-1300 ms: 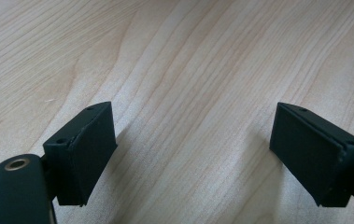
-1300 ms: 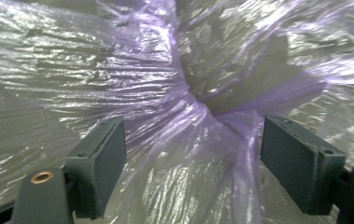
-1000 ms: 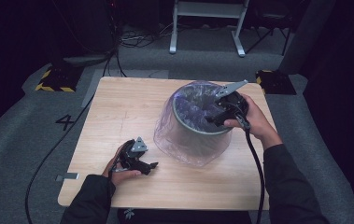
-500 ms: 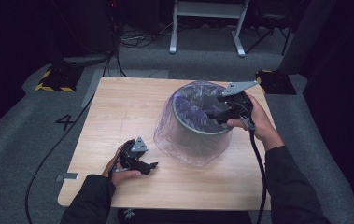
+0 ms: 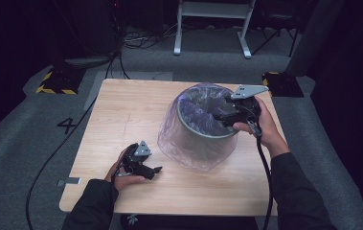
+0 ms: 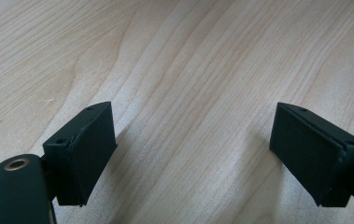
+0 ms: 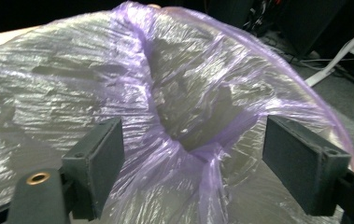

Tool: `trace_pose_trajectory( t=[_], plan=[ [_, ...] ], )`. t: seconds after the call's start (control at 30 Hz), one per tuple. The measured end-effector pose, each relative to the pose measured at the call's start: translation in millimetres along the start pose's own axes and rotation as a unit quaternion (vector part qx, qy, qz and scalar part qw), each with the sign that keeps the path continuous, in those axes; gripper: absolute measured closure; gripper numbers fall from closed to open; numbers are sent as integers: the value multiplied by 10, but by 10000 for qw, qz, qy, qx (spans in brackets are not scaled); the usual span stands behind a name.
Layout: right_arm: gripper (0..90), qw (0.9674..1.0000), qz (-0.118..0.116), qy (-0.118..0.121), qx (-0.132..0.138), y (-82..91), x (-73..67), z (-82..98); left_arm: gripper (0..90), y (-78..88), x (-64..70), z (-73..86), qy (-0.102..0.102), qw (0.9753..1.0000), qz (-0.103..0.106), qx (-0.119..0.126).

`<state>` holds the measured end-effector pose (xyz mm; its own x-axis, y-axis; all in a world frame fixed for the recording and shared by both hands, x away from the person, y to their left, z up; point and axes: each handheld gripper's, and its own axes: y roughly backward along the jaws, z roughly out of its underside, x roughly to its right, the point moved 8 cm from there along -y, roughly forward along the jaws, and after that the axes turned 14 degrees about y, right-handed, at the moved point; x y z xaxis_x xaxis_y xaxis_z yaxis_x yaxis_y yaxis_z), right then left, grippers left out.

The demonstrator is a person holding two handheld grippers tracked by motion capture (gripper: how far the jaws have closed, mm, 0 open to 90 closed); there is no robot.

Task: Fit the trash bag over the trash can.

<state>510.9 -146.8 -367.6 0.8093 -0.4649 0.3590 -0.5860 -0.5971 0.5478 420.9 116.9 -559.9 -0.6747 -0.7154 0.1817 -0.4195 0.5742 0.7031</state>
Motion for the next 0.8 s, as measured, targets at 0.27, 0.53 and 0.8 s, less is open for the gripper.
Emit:
trace_pose_trajectory(
  t=[0.27, 0.53, 0.8],
  plan=[
    [169, 9995, 92, -109, 277, 57, 10, -14, 139, 0, 0, 0, 0, 10000, 7, -2],
    [168, 9991, 164, -154, 366, 125, 28, 25, 139, 0, 1, 0, 2, 10000, 8, -2],
    [169, 9977, 322, -234, 543, 204, 65, 35, 139, 0, 1, 0, 2, 10000, 7, -2]
  ],
)
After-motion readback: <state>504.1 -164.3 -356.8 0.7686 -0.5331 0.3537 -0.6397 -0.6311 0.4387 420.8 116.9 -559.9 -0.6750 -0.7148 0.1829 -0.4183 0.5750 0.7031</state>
